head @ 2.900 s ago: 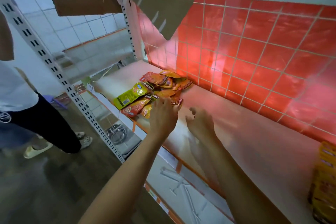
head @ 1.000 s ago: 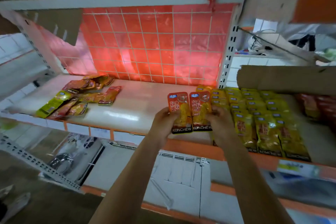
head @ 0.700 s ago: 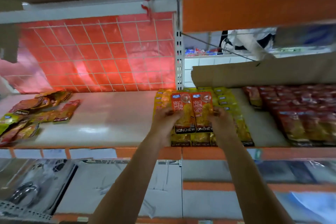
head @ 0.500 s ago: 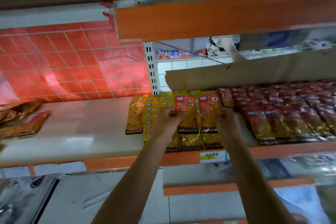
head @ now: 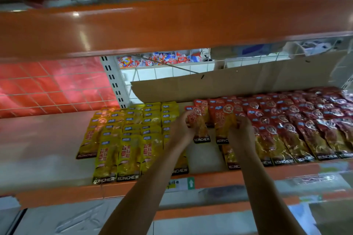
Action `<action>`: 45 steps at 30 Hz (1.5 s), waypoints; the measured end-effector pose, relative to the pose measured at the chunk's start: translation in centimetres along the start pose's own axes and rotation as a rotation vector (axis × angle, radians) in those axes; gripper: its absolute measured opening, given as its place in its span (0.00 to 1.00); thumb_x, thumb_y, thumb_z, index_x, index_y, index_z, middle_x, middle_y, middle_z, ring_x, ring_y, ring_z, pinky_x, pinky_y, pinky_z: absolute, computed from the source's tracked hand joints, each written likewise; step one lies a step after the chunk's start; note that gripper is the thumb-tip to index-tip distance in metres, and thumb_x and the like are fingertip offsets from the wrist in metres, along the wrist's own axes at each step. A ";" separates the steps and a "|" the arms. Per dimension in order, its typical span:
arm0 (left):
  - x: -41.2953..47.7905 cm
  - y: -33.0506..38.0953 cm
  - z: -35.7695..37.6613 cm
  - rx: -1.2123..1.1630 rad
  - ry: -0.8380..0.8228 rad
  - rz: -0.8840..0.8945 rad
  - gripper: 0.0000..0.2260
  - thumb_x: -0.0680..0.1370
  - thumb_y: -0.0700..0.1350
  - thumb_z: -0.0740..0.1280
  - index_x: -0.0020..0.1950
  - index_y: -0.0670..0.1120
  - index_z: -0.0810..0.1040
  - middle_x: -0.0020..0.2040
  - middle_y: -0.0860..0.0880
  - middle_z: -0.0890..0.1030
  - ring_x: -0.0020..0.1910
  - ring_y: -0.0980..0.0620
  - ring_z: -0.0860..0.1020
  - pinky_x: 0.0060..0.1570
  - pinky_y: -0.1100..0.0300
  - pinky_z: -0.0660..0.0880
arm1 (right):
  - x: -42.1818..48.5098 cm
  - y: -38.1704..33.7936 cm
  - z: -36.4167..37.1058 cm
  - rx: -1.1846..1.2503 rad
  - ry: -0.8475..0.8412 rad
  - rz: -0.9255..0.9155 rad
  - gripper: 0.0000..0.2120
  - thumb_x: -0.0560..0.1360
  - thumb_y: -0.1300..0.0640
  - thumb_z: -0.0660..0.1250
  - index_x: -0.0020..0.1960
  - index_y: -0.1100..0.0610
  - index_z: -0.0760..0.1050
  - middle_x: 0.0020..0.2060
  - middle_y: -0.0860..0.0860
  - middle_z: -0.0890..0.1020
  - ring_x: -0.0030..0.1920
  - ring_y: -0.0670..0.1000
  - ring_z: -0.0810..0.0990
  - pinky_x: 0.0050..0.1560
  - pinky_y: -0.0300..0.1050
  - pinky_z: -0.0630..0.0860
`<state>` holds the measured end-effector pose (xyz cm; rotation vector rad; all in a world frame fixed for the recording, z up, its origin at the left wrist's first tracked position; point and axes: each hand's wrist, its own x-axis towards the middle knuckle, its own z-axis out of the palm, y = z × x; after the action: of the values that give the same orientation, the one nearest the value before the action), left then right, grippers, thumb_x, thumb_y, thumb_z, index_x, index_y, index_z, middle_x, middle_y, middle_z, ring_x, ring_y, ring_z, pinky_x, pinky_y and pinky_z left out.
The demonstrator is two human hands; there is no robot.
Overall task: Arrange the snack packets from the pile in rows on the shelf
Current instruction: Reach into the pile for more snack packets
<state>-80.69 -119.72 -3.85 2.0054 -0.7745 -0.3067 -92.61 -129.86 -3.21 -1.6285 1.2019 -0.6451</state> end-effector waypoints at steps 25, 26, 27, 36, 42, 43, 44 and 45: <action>4.9 -1.4 4.7 0.474 -0.058 0.081 0.21 0.77 0.48 0.68 0.70 0.52 0.72 0.62 0.43 0.74 0.60 0.46 0.75 0.58 0.58 0.70 | 2.3 0.2 -1.7 -0.030 -0.097 -0.096 0.19 0.76 0.67 0.57 0.65 0.56 0.68 0.38 0.49 0.77 0.31 0.47 0.74 0.22 0.35 0.67; 4.9 -1.5 4.7 0.485 -0.068 0.087 0.21 0.77 0.48 0.68 0.70 0.52 0.72 0.62 0.43 0.74 0.60 0.45 0.75 0.59 0.57 0.70 | 2.2 0.1 -1.6 -0.034 -0.102 -0.106 0.20 0.76 0.67 0.57 0.66 0.56 0.67 0.39 0.49 0.77 0.32 0.47 0.74 0.23 0.36 0.67; 5.0 -1.6 4.6 0.497 -0.077 0.096 0.21 0.77 0.47 0.68 0.70 0.52 0.72 0.63 0.43 0.73 0.61 0.45 0.74 0.60 0.56 0.70 | 2.1 0.0 -1.5 -0.036 -0.109 -0.112 0.20 0.76 0.67 0.57 0.67 0.56 0.67 0.39 0.48 0.77 0.32 0.47 0.75 0.24 0.37 0.67; 3.4 0.9 4.1 0.099 0.076 0.168 0.17 0.82 0.49 0.59 0.68 0.44 0.73 0.55 0.45 0.81 0.54 0.49 0.79 0.53 0.57 0.75 | 1.8 -0.5 -0.2 -0.040 -0.127 -0.121 0.22 0.77 0.65 0.57 0.70 0.56 0.65 0.45 0.50 0.78 0.36 0.47 0.77 0.28 0.38 0.68; 2.3 0.5 2.8 -0.183 0.041 -0.086 0.25 0.73 0.47 0.74 0.68 0.51 0.71 0.49 0.51 0.82 0.44 0.57 0.80 0.44 0.62 0.79 | 1.4 -0.9 -0.2 -0.129 -0.165 -0.232 0.14 0.78 0.61 0.61 0.63 0.57 0.74 0.47 0.50 0.80 0.42 0.46 0.75 0.39 0.39 0.72; 2.2 0.2 2.6 -0.177 0.067 -0.113 0.24 0.73 0.47 0.74 0.67 0.50 0.72 0.48 0.52 0.82 0.44 0.56 0.81 0.48 0.57 0.79 | 1.3 -0.9 -0.2 -0.139 -0.155 -0.246 0.14 0.78 0.62 0.61 0.62 0.58 0.74 0.50 0.52 0.81 0.44 0.47 0.75 0.43 0.41 0.72; 2.1 0.0 2.3 -0.153 0.087 -0.136 0.23 0.73 0.46 0.74 0.67 0.48 0.73 0.47 0.52 0.82 0.44 0.56 0.80 0.50 0.55 0.79 | 1.2 -0.9 -0.3 -0.158 -0.144 -0.257 0.14 0.78 0.64 0.60 0.62 0.58 0.75 0.53 0.54 0.81 0.47 0.49 0.76 0.46 0.41 0.71; 1.9 -0.1 2.1 -0.111 0.102 -0.143 0.23 0.74 0.45 0.73 0.67 0.47 0.73 0.48 0.51 0.82 0.45 0.56 0.79 0.50 0.56 0.77 | 1.1 -0.8 -0.3 -0.183 -0.136 -0.267 0.15 0.78 0.64 0.59 0.63 0.59 0.74 0.55 0.54 0.81 0.51 0.51 0.78 0.47 0.40 0.70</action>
<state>-80.23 -122.36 -4.85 1.9586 -0.5393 -0.3205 -92.11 -130.96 -2.50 -1.9760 0.9757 -0.5914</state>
